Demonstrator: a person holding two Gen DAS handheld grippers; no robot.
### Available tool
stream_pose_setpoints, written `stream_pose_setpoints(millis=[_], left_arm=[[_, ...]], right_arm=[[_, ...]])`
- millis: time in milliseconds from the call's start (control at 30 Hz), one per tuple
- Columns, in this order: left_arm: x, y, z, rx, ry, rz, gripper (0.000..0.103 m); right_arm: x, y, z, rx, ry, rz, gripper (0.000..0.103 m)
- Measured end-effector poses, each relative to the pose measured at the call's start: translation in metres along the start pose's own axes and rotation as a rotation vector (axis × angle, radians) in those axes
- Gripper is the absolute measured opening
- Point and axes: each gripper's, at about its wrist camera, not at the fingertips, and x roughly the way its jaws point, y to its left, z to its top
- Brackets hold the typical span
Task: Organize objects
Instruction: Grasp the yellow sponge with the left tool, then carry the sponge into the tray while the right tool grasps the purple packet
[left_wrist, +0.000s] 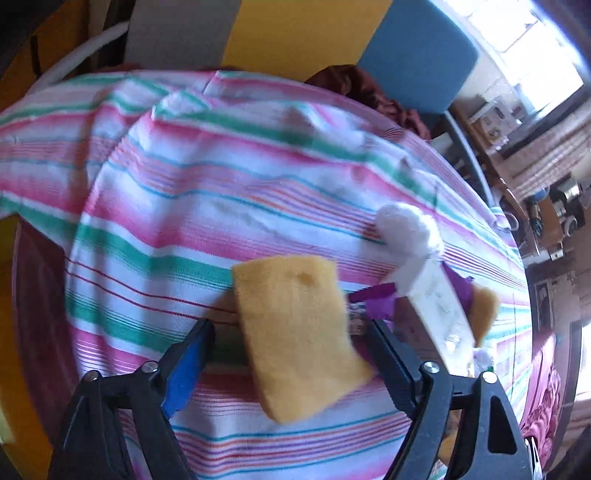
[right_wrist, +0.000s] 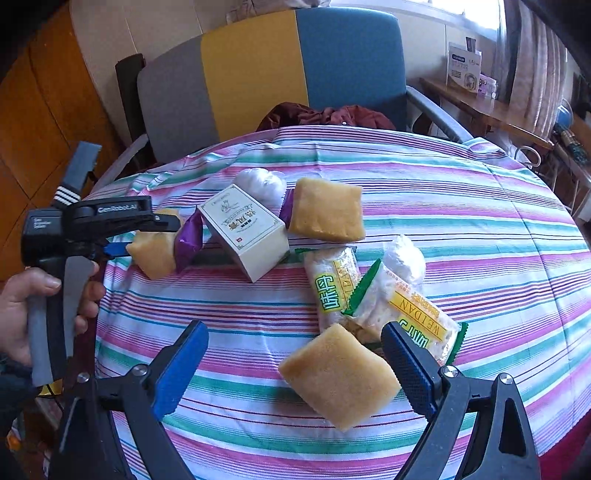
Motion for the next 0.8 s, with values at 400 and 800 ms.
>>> stream_pose_setpoints(millis=[400,800], left_arm=[[-0.059,0.014,-0.051,0.094,-0.089,-0.1,0.048],[-0.156,0.041,-0.106,0.218,-0.282,-0.078,0.048]], right_arm=[[0.003,0.006,-0.001,-0.019,0.009,0.023,0.095],[0.031,0.086,0.018,-0.158,0.026,0.105,0.066]])
